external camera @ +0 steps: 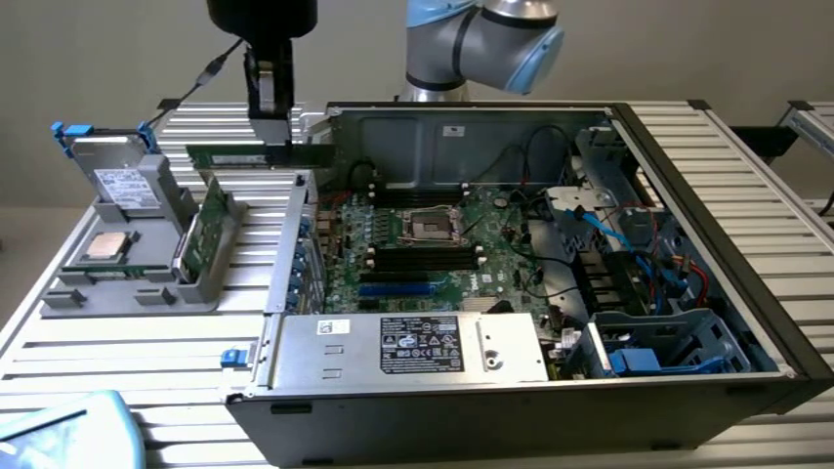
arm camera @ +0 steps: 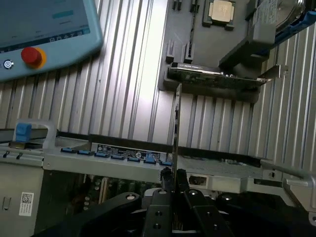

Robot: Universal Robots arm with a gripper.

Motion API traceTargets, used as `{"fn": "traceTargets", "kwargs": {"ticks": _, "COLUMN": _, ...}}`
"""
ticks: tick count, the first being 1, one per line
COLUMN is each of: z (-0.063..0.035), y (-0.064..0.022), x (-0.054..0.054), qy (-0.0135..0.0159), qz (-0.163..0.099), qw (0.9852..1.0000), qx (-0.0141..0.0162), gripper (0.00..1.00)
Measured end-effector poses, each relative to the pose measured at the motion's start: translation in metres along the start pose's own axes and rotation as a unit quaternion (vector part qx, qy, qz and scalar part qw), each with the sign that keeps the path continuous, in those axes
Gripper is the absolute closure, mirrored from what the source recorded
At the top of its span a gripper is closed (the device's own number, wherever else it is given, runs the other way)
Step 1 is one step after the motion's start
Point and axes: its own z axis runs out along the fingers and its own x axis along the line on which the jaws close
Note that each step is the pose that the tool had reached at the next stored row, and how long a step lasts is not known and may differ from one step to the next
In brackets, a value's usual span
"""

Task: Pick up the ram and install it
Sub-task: 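Pick up the ram and move it above insertion slot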

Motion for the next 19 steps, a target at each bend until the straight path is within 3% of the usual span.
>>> {"fn": "traceTargets", "kwargs": {"ticks": 19, "z": -0.0127, "y": -0.0833, "x": 0.011, "qy": 0.0004, "qz": -0.005, "qw": 1.0, "qx": -0.0007, "gripper": 0.86}}
